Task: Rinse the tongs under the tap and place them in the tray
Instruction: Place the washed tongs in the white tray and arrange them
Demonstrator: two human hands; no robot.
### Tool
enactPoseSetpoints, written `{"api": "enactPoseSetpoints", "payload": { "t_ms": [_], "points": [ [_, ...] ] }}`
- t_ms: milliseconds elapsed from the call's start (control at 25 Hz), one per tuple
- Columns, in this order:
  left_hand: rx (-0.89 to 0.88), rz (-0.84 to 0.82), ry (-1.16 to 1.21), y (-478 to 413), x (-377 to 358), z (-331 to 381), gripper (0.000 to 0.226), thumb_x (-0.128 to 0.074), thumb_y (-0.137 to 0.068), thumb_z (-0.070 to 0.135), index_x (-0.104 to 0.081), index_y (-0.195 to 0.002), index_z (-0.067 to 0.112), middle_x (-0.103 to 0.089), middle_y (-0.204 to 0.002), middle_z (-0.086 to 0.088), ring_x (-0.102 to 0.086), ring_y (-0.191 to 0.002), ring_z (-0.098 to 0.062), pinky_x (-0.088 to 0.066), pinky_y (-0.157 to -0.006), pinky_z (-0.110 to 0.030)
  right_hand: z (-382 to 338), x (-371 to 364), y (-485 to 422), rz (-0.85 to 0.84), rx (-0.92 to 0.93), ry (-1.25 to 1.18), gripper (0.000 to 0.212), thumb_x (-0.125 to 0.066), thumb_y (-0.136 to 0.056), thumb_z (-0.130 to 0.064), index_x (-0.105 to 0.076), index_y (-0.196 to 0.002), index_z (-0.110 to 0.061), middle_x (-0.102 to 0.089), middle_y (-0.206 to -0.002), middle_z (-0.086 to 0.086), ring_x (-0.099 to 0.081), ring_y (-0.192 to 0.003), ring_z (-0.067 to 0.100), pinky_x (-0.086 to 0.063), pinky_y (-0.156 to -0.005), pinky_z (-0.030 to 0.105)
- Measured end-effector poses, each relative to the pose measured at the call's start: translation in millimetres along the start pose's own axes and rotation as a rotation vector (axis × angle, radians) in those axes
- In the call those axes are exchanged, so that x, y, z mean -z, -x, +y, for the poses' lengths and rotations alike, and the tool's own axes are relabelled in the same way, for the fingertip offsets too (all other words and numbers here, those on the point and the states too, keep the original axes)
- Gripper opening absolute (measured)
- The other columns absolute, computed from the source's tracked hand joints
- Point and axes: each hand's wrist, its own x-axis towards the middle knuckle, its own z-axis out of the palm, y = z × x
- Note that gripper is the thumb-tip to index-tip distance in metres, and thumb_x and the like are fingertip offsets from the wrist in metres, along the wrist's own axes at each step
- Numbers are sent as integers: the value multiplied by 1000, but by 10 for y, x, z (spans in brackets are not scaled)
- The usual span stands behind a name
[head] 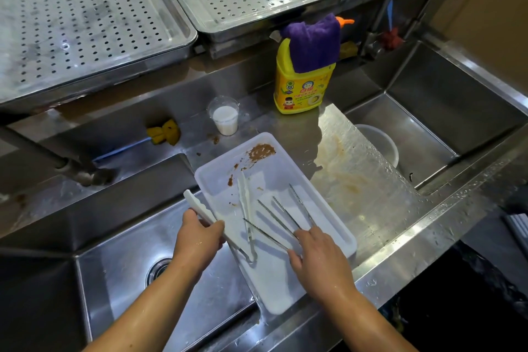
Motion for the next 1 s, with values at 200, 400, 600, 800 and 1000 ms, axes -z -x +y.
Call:
{"api": "enactPoseSetpoints", "payload": {
  "t_ms": [200, 400, 600, 800, 1000],
  "points": [
    [1, 136, 94, -90, 56, 110, 32, -70, -97, 16, -45, -116, 19, -67, -100, -6, -77, -83, -28, -66, -79, -48, -41, -19, 53, -60, 46, 75, 40, -51, -98, -47, -57, -132, -28, -58, -122, 0, -59, -110, 23, -50, -90, 34],
    [-53, 155, 196, -187, 69, 252, 34, -69, -98, 13, -43, -116, 25, -65, -98, -3, -75, -89, -30, -64, -86, -50, -85, -47, 59, -99, 68, 118, 38, -48, -97, -50, -57, -125, -26, -62, -117, 0, -59, -105, 24, -49, -90, 36],
    [-73, 227, 212, -277, 82, 343, 23, -69, -99, 19, -50, -111, 18, -66, -100, -6, -75, -92, -31, -65, -86, -51, -137, -26, 32, -146, 79, 115, 33, -53, -95, -51, -56, -116, -26, -62, -112, -1, -62, -100, 25, -50, -83, 39],
    [-85, 176, 311, -296, 51, 435, 21, -68, -102, 16, -49, -96, 26, -67, -106, -11, -77, -90, -30, -63, -74, -37, -214, -69, 57, -197, 69, 94, 34, -55, -94, -49, -53, -117, -24, -61, -115, 1, -62, -105, 28, -49, -82, 40],
    [22, -22, 410, -247, -110, 427, 17, -67, -104, 12, -53, -108, 20, -67, -114, -10, -79, -95, -31, -63, -72, -34, -343, -52, 26, -142, 52, -5, 49, -56, -91, -58, -56, -126, -24, -63, -122, -3, -61, -113, 24, -48, -88, 38]
  ]
}}
